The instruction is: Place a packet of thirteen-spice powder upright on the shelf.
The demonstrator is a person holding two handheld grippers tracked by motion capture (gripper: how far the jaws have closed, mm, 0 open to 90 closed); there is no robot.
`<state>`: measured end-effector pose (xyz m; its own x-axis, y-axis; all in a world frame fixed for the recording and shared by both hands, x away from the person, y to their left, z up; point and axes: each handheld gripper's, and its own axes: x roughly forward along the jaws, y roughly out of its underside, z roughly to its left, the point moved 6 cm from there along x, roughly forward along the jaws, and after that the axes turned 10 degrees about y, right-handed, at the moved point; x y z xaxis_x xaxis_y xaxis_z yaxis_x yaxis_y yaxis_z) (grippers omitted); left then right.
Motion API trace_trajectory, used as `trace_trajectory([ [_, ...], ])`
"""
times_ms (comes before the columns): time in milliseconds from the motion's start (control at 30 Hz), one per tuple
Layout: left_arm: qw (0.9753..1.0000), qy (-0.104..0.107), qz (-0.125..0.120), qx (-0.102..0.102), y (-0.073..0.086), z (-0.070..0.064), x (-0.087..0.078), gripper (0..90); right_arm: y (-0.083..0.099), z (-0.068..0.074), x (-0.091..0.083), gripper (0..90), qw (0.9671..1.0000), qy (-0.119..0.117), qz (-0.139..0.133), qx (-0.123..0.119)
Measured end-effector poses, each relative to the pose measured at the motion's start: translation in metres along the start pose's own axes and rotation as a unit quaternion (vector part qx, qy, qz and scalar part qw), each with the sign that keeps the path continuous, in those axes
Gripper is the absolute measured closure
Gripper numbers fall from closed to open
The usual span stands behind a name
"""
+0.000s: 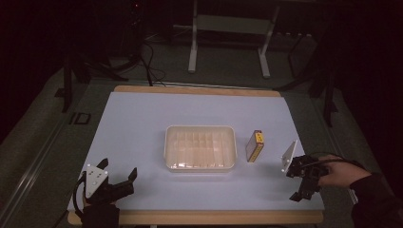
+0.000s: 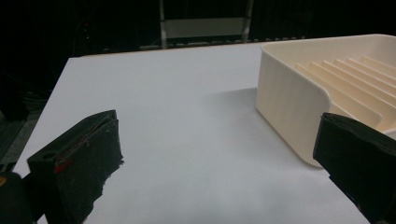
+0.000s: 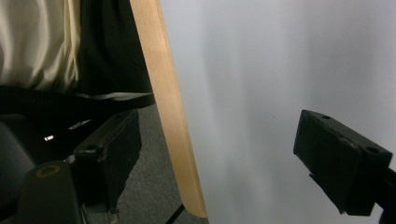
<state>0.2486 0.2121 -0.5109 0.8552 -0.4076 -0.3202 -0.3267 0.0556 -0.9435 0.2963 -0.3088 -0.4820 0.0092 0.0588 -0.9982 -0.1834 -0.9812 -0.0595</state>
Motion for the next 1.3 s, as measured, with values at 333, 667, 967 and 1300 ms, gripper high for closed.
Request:
trace_trajectory([
  [333,1.0000,0.007,0.002,0.007,0.001,-0.001,0.004,1.3,-0.019,0.012,-0.012,15.1,0.9983,-0.024,-0.018,-0.050],
  [667,0.9999,0.004,-0.004,0.009,-0.001,-0.003,0.000,1.3,-0.048,0.020,-0.015,15.1,0.9957,-0.024,-0.008,-0.089],
  [967,0.9998,0.001,-0.013,0.013,-0.004,-0.004,-0.001,1.3,-0.075,0.021,-0.027,15.1,0.9933,-0.022,-0.014,-0.113],
  [1300,0.9997,0.003,-0.013,0.019,-0.004,-0.005,0.000,1.3,-0.090,0.021,-0.037,15.0,0.9905,-0.001,-0.031,-0.134],
])
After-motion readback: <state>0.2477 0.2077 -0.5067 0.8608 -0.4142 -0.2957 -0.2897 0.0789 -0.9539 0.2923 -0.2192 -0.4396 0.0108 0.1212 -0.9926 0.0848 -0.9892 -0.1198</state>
